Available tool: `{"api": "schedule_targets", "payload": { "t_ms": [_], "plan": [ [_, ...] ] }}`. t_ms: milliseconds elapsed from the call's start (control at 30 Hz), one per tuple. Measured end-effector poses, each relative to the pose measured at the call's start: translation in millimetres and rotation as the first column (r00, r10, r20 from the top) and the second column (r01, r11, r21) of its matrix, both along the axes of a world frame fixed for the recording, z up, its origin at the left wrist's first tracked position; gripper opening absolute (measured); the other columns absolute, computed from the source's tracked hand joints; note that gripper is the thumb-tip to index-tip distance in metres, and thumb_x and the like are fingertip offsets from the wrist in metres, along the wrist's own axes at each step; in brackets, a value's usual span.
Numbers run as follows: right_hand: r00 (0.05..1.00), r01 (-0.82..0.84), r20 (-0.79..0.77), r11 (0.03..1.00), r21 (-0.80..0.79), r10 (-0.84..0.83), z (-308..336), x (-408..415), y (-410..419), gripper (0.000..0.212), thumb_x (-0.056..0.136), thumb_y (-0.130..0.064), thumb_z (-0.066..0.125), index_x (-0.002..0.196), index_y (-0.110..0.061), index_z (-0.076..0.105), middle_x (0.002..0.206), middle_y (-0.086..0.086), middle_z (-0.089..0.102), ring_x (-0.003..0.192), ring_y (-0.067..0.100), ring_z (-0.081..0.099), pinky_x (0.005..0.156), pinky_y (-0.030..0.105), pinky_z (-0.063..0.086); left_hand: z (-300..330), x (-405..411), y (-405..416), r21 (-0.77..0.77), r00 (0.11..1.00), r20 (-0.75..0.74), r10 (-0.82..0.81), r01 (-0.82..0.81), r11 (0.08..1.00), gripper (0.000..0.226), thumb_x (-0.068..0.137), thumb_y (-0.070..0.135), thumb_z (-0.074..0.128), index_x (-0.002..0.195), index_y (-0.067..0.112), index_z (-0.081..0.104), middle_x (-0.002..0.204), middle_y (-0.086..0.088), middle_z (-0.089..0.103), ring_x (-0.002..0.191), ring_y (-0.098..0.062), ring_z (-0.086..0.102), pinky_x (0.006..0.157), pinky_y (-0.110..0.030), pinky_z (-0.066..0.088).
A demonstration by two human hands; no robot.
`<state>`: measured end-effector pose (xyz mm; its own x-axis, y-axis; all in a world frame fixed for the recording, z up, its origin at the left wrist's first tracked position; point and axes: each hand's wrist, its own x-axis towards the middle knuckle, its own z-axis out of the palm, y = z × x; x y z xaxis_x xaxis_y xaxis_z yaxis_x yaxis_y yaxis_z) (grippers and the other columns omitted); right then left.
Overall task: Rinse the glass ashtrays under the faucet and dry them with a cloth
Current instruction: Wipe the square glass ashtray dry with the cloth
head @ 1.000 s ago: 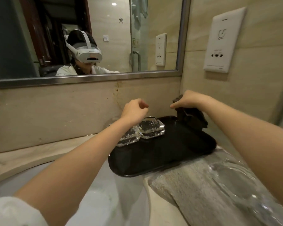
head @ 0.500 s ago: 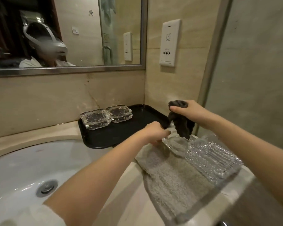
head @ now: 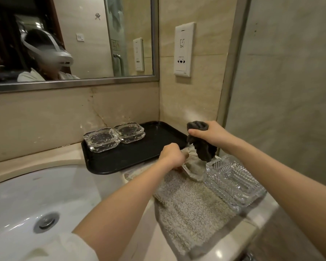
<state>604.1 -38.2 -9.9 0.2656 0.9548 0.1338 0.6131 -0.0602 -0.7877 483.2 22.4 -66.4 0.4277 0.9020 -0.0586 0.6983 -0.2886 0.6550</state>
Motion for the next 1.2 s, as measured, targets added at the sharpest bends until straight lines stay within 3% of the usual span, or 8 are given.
{"api": "schedule_targets", "payload": {
  "t_ms": [167,233,400,567,700,767,1000,1200],
  "plan": [
    [0.999,0.015,-0.030,0.999,0.042,-0.014,-0.3,-8.0,-3.5,0.028,0.085,-0.044,0.061,0.085,-0.016,0.063,0.086,0.008,0.069,0.084,0.024,0.066,0.087,0.045,0.052,6.8,-15.2,13.1,-0.113,0.959,0.252,0.128,-0.102,0.988,0.033,0.091,0.031,0.056,0.112,0.006,0.049,0.110,-0.012,0.059,0.094,-0.028,0.064,0.078,-0.036,0.055],
    [0.999,0.014,-0.038,0.996,0.086,-0.011,3.4,-17.9,-4.5,0.033,0.086,-0.048,0.056,0.086,-0.016,0.062,0.089,0.010,0.069,0.086,0.028,0.065,0.087,0.048,0.052,13.0,-30.2,17.0,-0.206,0.902,0.385,0.193,-0.120,0.971,0.021,0.090,0.025,0.057,0.100,0.009,0.046,0.110,-0.016,0.060,0.091,-0.030,0.066,0.075,-0.043,0.058],
    [0.999,0.006,0.031,0.988,0.152,-0.011,22.6,-59.3,0.6,0.032,0.089,-0.040,0.044,0.108,-0.013,0.043,0.098,0.009,0.052,0.082,0.021,0.051,0.068,0.033,0.042,33.4,-86.8,-5.4,-0.519,0.668,0.668,0.327,0.103,0.848,0.008,0.090,-0.006,0.044,0.094,0.000,0.049,0.082,-0.015,0.052,0.063,-0.024,0.065,0.054,-0.033,0.058],
    [0.960,-0.144,0.262,0.978,0.150,0.101,18.1,-135.8,12.5,0.027,0.083,-0.016,0.046,0.110,-0.018,0.043,0.113,0.015,0.044,0.103,0.037,0.049,0.095,0.042,0.040,39.7,-168.3,-40.5,-0.660,0.536,0.682,0.497,0.161,0.733,0.026,0.087,-0.015,0.029,0.089,0.003,0.048,0.093,-0.013,0.052,0.075,-0.032,0.063,0.048,-0.035,0.055],
    [0.836,-0.360,0.497,0.917,0.173,0.234,1.3,-193.5,5.5,0.037,0.085,-0.012,0.055,0.122,-0.016,0.052,0.110,0.012,0.046,0.099,0.032,0.052,0.089,0.035,0.041,41.3,-239.0,-63.6,-0.570,0.536,0.735,0.416,0.155,0.807,0.030,0.083,-0.015,0.024,0.088,0.008,0.041,0.091,-0.010,0.071,0.074,-0.030,0.071,0.058,-0.034,0.057],
    [0.808,-0.381,0.559,0.888,0.257,0.185,-9.3,-221.6,0.6,0.030,0.086,-0.020,0.057,0.116,-0.016,0.056,0.107,0.008,0.047,0.093,0.028,0.053,0.078,0.032,0.042,37.6,-273.3,-74.8,-0.502,0.559,0.743,0.369,0.099,0.859,0.026,0.089,-0.008,0.032,0.104,0.006,0.048,0.098,-0.006,0.073,0.084,-0.028,0.072,0.065,-0.034,0.058],
    [0.737,-0.523,0.663,0.734,0.434,0.133,-44.7,-308.0,-19.0,0.032,0.080,-0.035,0.041,0.094,-0.013,0.058,0.097,0.008,0.051,0.081,0.025,0.052,0.046,0.029,0.041,14.9,-343.3,-103.8,-0.463,0.454,0.753,0.476,-0.148,0.874,0.042,0.096,0.051,0.026,0.116,0.024,0.052,0.093,-0.006,0.075,0.076,-0.027,0.073,0.088,-0.050,0.048],
    [0.676,-0.557,0.713,0.764,0.326,0.188,-75.7,-345.8,-16.1,0.024,0.074,-0.026,0.047,0.086,-0.012,0.063,0.090,0.008,0.057,0.080,0.027,0.056,0.044,0.026,0.038,-17.1,-347.7,-99.1,-0.479,0.344,0.781,0.521,-0.207,0.853,0.047,0.100,0.047,0.020,0.113,0.024,0.059,0.092,-0.004,0.074,0.075,-0.022,0.071,0.063,-0.036,0.057]
  ]
}}
